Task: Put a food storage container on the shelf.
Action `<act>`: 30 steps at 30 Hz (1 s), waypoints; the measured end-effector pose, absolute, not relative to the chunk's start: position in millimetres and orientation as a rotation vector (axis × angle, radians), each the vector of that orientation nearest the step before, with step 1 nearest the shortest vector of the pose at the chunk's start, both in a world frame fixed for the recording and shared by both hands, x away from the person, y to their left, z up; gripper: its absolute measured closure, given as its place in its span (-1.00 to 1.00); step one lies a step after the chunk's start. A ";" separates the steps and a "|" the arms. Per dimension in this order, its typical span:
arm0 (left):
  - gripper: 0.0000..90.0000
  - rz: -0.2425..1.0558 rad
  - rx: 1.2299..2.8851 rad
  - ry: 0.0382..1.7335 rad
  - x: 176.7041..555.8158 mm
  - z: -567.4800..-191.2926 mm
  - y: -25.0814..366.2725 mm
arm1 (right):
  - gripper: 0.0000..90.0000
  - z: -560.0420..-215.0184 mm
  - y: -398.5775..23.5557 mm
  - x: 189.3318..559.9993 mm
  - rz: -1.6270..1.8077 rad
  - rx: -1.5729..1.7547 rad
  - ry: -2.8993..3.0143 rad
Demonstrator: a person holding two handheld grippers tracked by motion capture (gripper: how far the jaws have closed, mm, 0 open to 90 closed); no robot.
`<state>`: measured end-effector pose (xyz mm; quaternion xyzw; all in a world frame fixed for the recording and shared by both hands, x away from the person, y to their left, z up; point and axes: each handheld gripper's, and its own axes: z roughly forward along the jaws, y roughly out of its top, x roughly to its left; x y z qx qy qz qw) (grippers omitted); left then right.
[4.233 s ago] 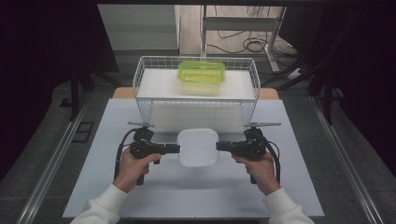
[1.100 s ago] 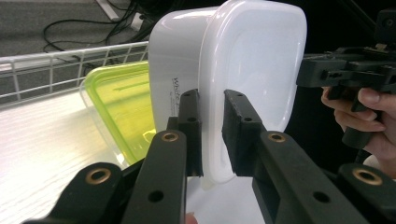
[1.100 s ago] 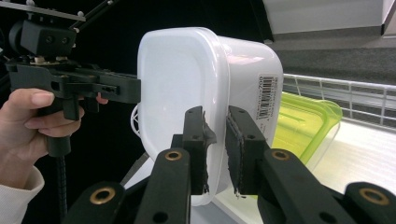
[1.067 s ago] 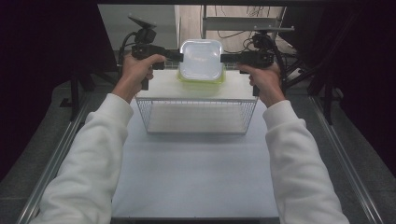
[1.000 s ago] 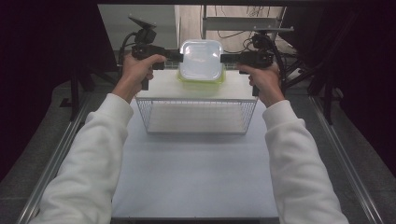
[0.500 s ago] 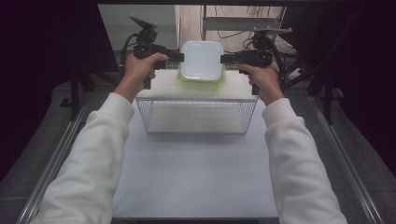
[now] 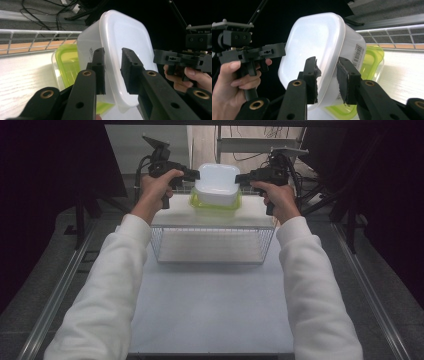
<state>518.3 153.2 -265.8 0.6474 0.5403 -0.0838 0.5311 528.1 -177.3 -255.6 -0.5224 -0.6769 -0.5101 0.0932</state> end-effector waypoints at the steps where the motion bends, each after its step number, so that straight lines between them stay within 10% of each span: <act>1: 0.63 -0.201 1.542 1.292 519.7 -267.4 153.1 | 0.50 -256.5 -176.9 529.9 -1.508 -1.567 -1.994; 12: 0.56 -0.193 1.515 1.279 519.0 -273.8 153.0 | 0.45 -262.8 -177.5 533.5 -1.524 -1.585 -1.953; 17: -0.11 -0.106 1.488 1.244 509.9 -269.6 158.1 | 0.04 -258.0 -178.0 527.5 -1.594 -1.541 -2.016; 30: -0.43 -0.020 1.512 1.104 466.3 -274.0 178.5 | -0.31 -252.9 -195.6 491.1 -1.784 -1.377 -2.158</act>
